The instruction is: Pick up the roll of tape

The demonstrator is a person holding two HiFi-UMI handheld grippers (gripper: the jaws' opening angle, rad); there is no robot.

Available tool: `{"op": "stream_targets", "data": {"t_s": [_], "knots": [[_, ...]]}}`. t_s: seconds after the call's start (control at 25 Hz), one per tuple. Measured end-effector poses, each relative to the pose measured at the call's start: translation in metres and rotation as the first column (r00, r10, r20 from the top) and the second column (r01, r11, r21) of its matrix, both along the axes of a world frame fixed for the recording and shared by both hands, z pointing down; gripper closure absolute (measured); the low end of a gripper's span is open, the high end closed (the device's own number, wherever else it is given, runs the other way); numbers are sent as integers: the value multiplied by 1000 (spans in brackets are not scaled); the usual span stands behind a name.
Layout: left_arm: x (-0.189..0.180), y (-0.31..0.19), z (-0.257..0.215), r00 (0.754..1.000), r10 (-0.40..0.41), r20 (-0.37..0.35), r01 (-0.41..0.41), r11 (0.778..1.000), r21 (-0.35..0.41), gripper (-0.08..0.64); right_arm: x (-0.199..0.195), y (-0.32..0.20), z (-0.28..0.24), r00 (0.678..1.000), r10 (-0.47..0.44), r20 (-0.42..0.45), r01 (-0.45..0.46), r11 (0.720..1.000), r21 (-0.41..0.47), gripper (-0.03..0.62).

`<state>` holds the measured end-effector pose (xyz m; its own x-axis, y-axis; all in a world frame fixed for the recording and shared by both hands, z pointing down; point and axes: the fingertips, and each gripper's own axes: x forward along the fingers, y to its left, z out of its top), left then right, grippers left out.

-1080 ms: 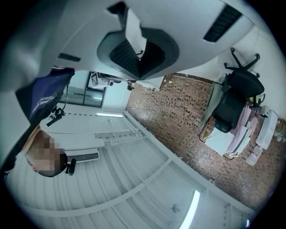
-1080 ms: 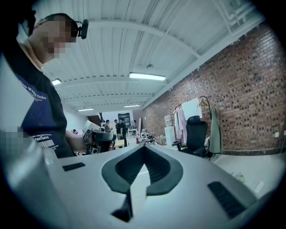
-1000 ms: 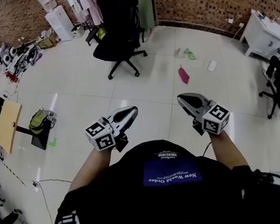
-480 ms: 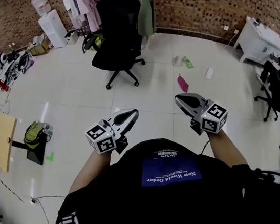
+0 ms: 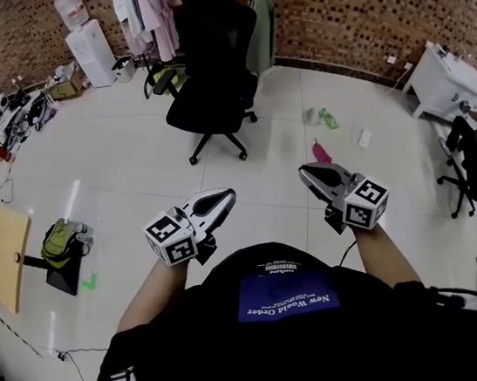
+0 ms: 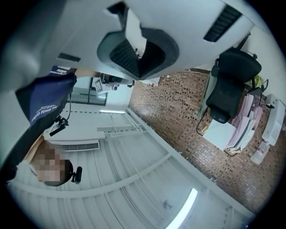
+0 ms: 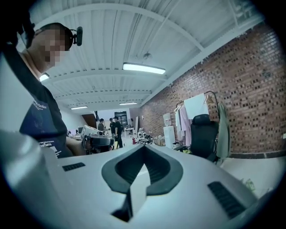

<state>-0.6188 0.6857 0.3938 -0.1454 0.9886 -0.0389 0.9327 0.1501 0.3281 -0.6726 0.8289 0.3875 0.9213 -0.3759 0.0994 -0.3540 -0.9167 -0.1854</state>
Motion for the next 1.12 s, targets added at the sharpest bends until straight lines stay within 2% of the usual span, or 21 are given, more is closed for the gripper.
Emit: {"op": "stream_targets", "data": {"t_s": [0.24, 0.48, 0.72, 0.84, 0.96, 1.12], "knots": [[55, 21, 8, 997, -76, -5, 76, 997, 20, 554, 68, 32, 10, 997, -70, -10, 70, 997, 19, 606], [111, 81, 13, 983, -180, -23, 181, 983, 21, 554, 144, 95, 20, 981, -194, -29, 194, 981, 3, 606], [157, 150, 1, 958, -286, -24, 286, 958, -7, 554, 215, 162, 6, 944, -328, -38, 327, 945, -26, 606], [183, 171, -3, 941, -339, -2, 339, 941, -19, 554, 252, 185, 2, 924, -380, -40, 378, 925, -38, 606], [207, 178, -3, 924, -382, -1, 382, 924, -11, 554, 286, 191, 4, 904, -426, -36, 426, 905, -25, 606], [245, 167, -2, 900, -435, 20, 435, 900, -16, 554, 335, 172, 15, 872, -490, -18, 489, 872, -21, 606]]}}
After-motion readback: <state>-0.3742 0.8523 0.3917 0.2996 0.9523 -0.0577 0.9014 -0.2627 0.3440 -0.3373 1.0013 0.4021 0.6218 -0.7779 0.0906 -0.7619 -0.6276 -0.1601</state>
